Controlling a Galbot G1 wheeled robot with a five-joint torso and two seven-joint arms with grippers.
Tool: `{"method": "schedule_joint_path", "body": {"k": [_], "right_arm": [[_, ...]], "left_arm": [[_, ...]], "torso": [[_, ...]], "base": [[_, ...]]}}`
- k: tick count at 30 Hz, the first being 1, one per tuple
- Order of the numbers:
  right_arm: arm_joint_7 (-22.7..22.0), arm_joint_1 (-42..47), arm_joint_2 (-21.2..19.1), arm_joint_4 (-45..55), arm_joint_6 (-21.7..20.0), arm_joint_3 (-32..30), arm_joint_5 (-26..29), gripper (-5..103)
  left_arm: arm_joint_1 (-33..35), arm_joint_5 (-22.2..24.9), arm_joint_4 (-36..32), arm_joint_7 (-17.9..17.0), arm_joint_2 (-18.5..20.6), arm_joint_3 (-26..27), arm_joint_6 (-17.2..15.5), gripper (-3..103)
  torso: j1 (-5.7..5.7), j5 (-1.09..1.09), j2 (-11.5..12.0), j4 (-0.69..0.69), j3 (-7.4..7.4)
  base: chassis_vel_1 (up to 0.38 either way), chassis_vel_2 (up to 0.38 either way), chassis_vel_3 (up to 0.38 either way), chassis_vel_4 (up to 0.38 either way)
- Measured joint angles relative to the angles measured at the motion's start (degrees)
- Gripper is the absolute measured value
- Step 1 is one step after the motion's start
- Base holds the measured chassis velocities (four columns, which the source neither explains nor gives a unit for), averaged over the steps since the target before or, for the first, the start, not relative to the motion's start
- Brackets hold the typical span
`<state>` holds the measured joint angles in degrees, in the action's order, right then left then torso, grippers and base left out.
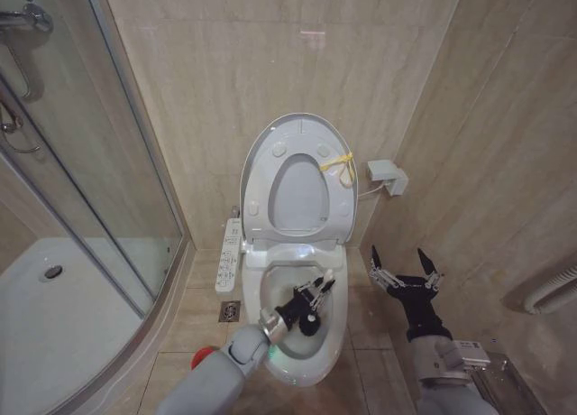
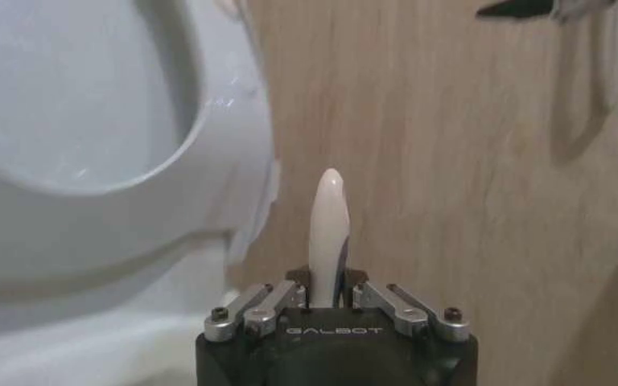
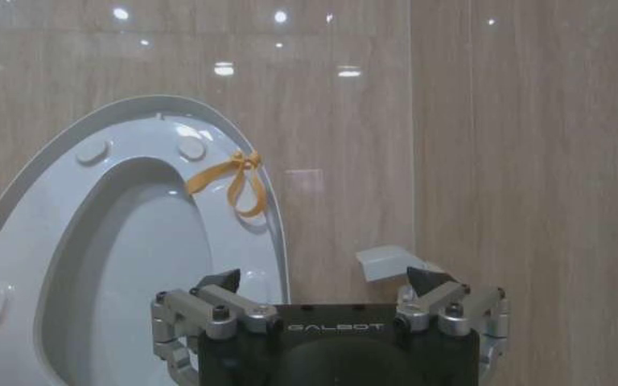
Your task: Open the toilet lid, clean the toilet bowl with a toilet brush, close the toilet lid, and flush.
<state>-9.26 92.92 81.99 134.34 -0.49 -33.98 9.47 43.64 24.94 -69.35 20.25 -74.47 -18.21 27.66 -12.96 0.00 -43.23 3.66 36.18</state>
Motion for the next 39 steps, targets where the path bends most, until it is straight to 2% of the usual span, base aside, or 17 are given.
{"method": "schedule_joint_path", "body": {"k": [6, 16, 22, 24, 28, 32, 37, 39], "right_arm": [[0.00, 0.00, 0.00, 0.00, 0.00, 0.00, 0.00, 100], [0.00, 0.00, 0.00, 0.00, 0.00, 0.00, 0.00, 100], [0.00, 0.00, 0.00, 0.00, 0.00, 0.00, 0.00, 100], [0.00, 0.00, 0.00, 0.00, 0.00, 0.00, 0.00, 100], [0.00, 0.00, 0.00, 0.00, 0.00, 0.00, 0.00, 100], [0.00, 0.00, 0.00, 0.00, 0.00, 0.00, 0.00, 100], [0.00, 0.00, 0.00, 0.00, 0.00, 0.00, 0.00, 100], [0.00, 0.00, 0.00, 0.00, 0.00, 0.00, 0.00, 100]], "left_arm": [[-1.24, -0.12, 3.35, 0.32, 0.35, 1.30, 0.84, 19], [-1.16, 1.44, -2.09, -1.65, -0.58, -0.37, -0.44, 19], [-0.46, 0.90, 0.51, -0.83, -0.42, -0.08, -0.11, 19], [-0.97, 2.16, 1.21, -0.87, 0.08, -0.22, -0.11, 19], [-1.49, 4.76, -2.64, -1.96, 0.53, -1.54, -1.76, 19], [-2.09, 5.30, -4.63, -2.88, -0.40, -1.67, -1.98, 19], [-1.85, 5.16, -3.82, -3.14, -0.76, -1.77, -1.91, 19], [-1.37, 4.28, -1.55, -2.46, -0.62, -1.57, -1.36, 19]], "torso": [[0.00, 0.01, 0.00, 0.00, 0.00], [0.00, 0.01, 0.00, 0.02, 0.01], [0.00, 0.00, 0.00, 0.00, 0.00], [0.00, 0.00, 0.00, -0.01, 0.00], [0.00, 0.00, 0.00, 0.01, 0.01], [0.00, 0.00, 0.00, 0.03, 0.00], [0.00, 0.00, 0.00, 0.02, 0.00], [0.00, 0.00, 0.00, -0.01, 0.01]], "base": [[0.000, 0.000, 0.000, 0.000], [0.000, 0.000, 0.000, 0.000], [0.000, 0.000, 0.000, 0.000], [0.000, 0.000, 0.000, 0.000], [0.000, 0.000, 0.000, 0.000], [0.000, 0.000, 0.000, 0.000], [0.000, 0.000, 0.000, 0.000], [0.000, 0.000, 0.000, 0.000]]}}
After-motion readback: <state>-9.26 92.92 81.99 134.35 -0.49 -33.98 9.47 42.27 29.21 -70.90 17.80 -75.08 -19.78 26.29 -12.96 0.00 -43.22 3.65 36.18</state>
